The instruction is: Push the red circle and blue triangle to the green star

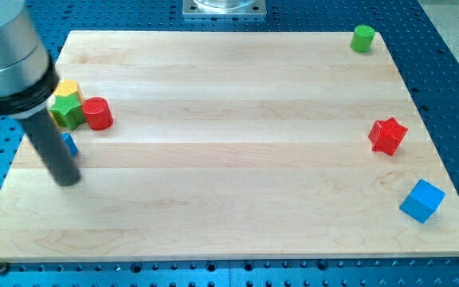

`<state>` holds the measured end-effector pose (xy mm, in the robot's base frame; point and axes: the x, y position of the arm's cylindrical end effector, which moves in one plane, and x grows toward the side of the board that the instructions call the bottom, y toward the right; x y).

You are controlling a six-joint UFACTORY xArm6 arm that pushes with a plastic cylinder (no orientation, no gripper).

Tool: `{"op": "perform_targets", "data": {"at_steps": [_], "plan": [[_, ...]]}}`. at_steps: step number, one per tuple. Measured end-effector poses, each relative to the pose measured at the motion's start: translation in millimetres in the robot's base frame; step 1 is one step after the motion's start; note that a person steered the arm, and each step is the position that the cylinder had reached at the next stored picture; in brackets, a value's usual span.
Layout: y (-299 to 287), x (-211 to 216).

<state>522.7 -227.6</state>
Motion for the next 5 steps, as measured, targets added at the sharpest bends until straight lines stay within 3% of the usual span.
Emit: {"op": "perform_targets", "data": {"at_steps": [1, 2, 3, 4, 5], "plan": [[-6, -39], [17, -50], [97, -31], [246, -51], [365, -109]]}}
